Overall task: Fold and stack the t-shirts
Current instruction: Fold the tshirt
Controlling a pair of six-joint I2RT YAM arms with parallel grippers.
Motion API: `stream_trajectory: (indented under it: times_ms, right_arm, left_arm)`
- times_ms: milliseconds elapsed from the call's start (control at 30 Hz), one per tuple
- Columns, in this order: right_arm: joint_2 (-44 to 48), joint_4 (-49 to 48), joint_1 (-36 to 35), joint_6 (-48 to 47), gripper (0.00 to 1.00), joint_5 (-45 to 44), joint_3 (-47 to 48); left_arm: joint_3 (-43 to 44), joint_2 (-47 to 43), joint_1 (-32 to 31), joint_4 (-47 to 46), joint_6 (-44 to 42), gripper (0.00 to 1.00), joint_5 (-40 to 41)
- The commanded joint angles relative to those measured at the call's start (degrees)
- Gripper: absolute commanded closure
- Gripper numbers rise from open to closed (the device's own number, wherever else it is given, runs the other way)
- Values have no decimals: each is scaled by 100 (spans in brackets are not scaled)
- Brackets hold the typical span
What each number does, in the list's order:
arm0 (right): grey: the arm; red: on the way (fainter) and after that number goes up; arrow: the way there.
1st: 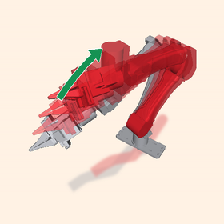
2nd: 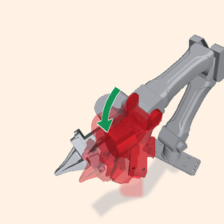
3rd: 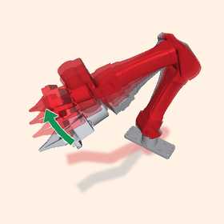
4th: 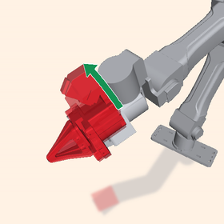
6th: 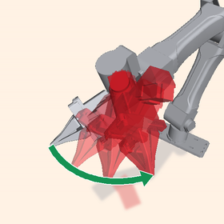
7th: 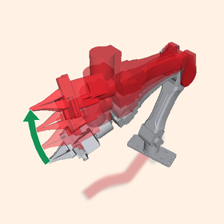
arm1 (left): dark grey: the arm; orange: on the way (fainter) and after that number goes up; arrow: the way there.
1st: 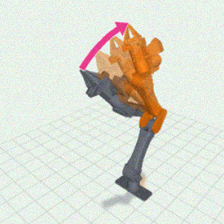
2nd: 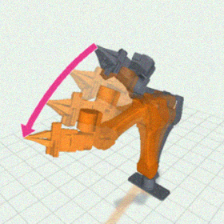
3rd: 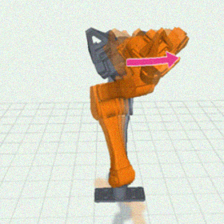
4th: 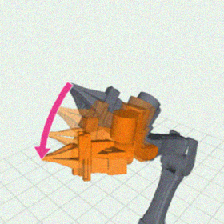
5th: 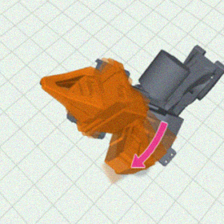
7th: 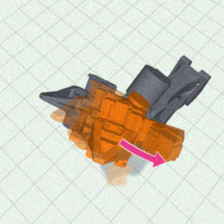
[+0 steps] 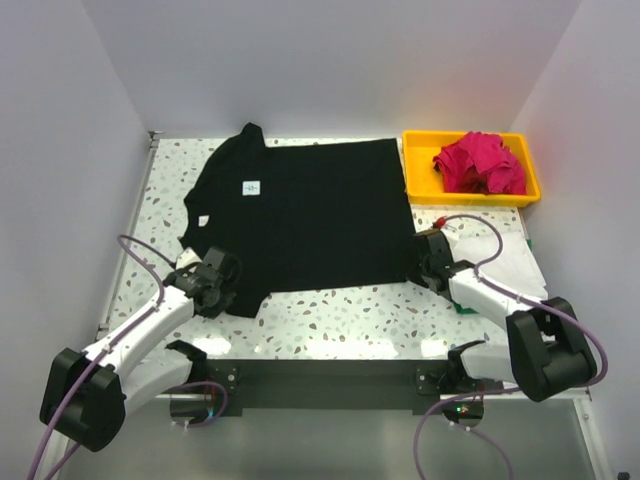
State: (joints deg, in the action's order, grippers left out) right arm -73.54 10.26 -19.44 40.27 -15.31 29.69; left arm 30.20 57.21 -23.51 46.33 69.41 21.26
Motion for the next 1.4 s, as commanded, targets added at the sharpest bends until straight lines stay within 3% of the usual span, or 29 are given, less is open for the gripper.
stream_trajectory:
  times_ms: [0, 233, 533, 867, 1367]
  right_arm:
    - [382, 361, 19, 51, 100, 28, -192]
    - [1516, 1319, 11, -28, 100, 54, -333]
    - [2369, 2322, -51, 191, 100, 1187, -605]
    - [2555, 2841, -174, 262, 100, 1259, -571]
    - [2090, 2902, -174, -37, 100, 1180, 396]
  left_arm:
    - [83, -149, 66, 17, -59, 100, 72]
    - [249, -315, 66, 333, -50, 100, 19]
    - [461, -579, 66, 948, -24, 100, -16]
    - [795, -1098, 66, 1660, 91, 100, -121]
    - [1577, -308, 66, 615, -603, 100, 177]
